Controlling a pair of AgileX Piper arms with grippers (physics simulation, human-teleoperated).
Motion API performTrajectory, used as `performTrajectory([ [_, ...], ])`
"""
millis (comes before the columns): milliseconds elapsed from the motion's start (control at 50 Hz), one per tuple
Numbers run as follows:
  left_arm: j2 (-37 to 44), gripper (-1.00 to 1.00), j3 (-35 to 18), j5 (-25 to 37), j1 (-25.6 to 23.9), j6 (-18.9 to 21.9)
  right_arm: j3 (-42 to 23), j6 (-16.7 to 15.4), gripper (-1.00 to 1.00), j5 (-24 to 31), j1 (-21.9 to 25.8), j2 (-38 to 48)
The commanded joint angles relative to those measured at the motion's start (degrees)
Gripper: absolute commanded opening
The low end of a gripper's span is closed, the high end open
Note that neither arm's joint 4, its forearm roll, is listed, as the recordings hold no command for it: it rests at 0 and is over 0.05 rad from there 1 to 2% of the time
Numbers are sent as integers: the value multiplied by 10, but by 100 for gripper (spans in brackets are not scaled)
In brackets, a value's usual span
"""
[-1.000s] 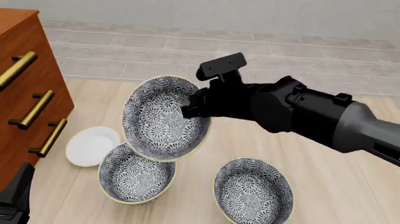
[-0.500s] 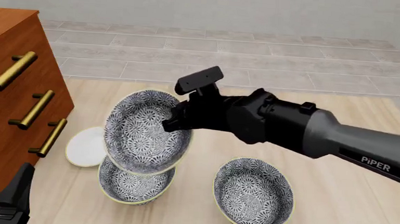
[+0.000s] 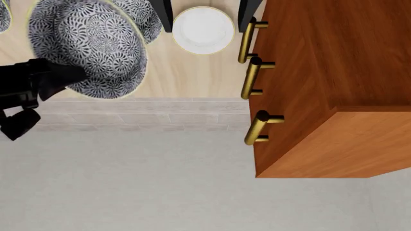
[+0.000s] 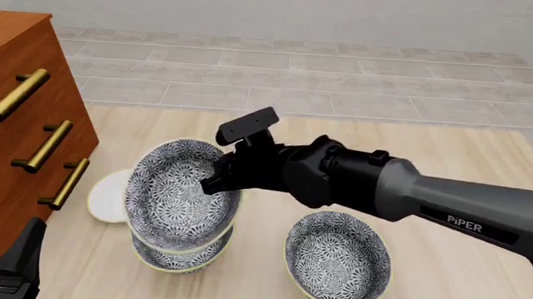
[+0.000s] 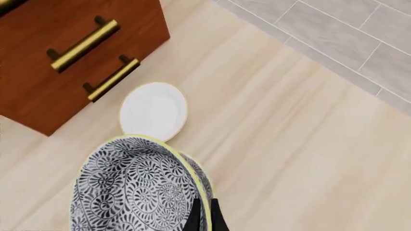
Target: Stack the bowl at the front on the bowl in the middle.
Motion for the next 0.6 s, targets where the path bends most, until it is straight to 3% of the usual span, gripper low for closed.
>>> performTrajectory([
  [20,0,100,1,-1,1,0,-4,13,-100,-1,10,-1],
  [600,0,100,1,-1,1,0,6,19,-100,-16,22,15],
])
